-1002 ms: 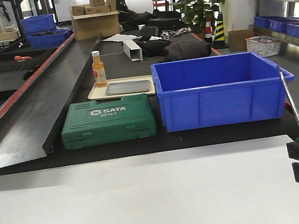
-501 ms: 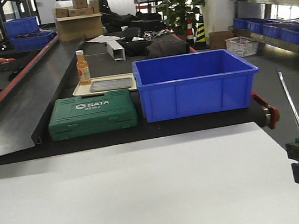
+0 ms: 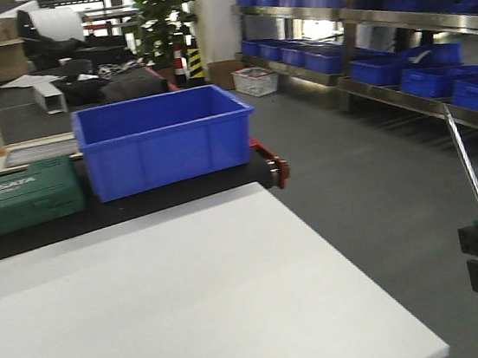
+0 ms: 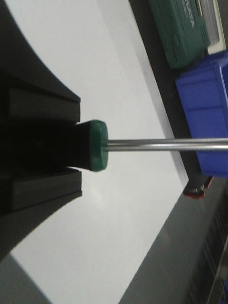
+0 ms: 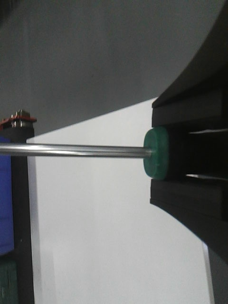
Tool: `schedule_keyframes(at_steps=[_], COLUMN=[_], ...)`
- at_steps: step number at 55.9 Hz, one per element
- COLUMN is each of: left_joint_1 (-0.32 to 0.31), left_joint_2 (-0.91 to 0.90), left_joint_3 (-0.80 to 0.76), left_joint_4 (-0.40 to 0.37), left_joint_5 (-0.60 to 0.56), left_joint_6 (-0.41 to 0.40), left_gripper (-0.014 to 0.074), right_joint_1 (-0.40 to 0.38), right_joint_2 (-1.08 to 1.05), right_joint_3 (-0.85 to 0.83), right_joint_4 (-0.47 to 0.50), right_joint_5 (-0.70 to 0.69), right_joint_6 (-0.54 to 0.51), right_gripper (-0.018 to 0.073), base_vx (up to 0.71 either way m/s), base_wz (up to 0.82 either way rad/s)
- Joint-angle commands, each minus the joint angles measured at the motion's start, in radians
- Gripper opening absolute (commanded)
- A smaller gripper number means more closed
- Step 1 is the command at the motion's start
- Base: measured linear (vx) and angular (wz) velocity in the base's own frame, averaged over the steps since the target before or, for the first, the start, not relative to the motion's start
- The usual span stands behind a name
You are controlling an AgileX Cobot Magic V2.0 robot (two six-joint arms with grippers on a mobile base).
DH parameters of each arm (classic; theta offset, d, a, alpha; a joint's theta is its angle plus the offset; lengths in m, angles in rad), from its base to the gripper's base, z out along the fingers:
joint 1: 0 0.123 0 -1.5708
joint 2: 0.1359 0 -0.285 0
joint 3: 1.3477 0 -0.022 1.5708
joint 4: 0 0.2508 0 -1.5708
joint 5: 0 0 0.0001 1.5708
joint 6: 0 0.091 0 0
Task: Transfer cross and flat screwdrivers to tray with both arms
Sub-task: 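Hold both screwdrivers upright while the base drives to the roller shelf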
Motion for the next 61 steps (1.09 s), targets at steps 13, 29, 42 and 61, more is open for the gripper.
schedule_keyframes(at_steps=[13, 29, 42, 61], left_joint_1=[0.0, 0.0, 0.0, 0.0], left_joint_2=[-0.009, -0.009, -0.009, -0.009], left_joint_3=[-0.029, -0.029, -0.029, -0.029], left_joint_4=[0.018, 0.018, 0.018, 0.018], left_joint_5=[-0.084, -0.084, -0.084, -0.084], left_joint_6=[-0.011, -0.011, -0.011, -0.011], left_gripper=[0.0, 0.0, 0.0, 0.0], right_joint_1=[0.001, 0.001, 0.001, 0.001], right_joint_2=[-0.013, -0.015, -0.015, -0.015], right_joint_3=[-0.03, -0.03, -0.03, -0.03], right_joint_4=[-0.014, -0.014, -0.014, -0.014], right_joint_5=[-0.084, -0.085, -0.085, -0.085], right_joint_6=[-0.003, -0.003, -0.003, -0.003], right_gripper=[-0.0008, -0.0008, -0.0008, -0.0008], base_vx=[-0.18, -0.15, -0.11, -0.05], base_wz=[-0.71, -0.69, -0.75, -0.75])
